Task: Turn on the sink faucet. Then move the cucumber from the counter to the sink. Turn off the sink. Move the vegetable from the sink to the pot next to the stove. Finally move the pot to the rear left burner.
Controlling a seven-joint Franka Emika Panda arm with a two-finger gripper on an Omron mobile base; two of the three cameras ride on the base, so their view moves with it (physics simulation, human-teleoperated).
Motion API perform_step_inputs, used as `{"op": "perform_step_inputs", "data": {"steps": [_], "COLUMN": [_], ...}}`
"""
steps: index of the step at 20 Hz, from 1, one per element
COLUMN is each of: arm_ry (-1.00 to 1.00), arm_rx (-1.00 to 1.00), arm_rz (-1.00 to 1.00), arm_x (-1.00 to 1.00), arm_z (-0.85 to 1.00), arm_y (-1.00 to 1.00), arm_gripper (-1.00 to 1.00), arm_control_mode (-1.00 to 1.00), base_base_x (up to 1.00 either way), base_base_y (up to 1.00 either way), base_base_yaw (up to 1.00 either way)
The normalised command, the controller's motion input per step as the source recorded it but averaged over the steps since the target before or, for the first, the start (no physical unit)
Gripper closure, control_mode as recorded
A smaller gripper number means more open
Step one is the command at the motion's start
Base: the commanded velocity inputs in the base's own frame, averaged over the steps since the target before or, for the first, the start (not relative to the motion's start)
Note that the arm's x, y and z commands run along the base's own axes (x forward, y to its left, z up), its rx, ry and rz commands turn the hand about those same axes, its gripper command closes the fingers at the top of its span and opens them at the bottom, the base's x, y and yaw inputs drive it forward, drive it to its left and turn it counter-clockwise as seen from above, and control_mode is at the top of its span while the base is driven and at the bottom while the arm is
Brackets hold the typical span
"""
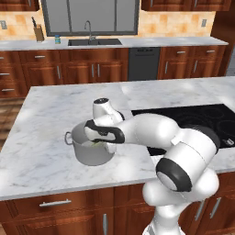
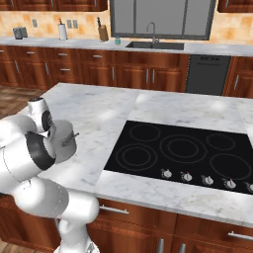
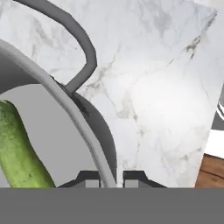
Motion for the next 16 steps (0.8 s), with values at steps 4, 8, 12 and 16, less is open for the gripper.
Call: {"op": "perform_step_inputs", "data": {"steps": [4, 8, 12, 16], "arm_ry": [-0.20, -0.22, -0.19, -0.10], "arm_rx": [-0.01, -0.03, 0.00, 0.02], "arm_rz": [-0.28, -0.23, -0.20, -0.17], "arm_x": [-0.02, 0.06, 0.30, 0.59], "arm_z": [0.46, 0.57, 0.55, 0.36], "arm_y": [-0.42, -0.49, -0.56, -0.81], "arm_gripper": [1.00, 1.00, 1.00, 1.00], "arm_control_mode": [-1.00, -1.00, -1.00, -1.00], "base_base_x": [0.00, 0.00, 0.00, 0.00], "base_base_y": [0.00, 0.00, 0.00, 0.00], "base_base_yaw": [0.00, 0.00, 0.00, 0.00]}}
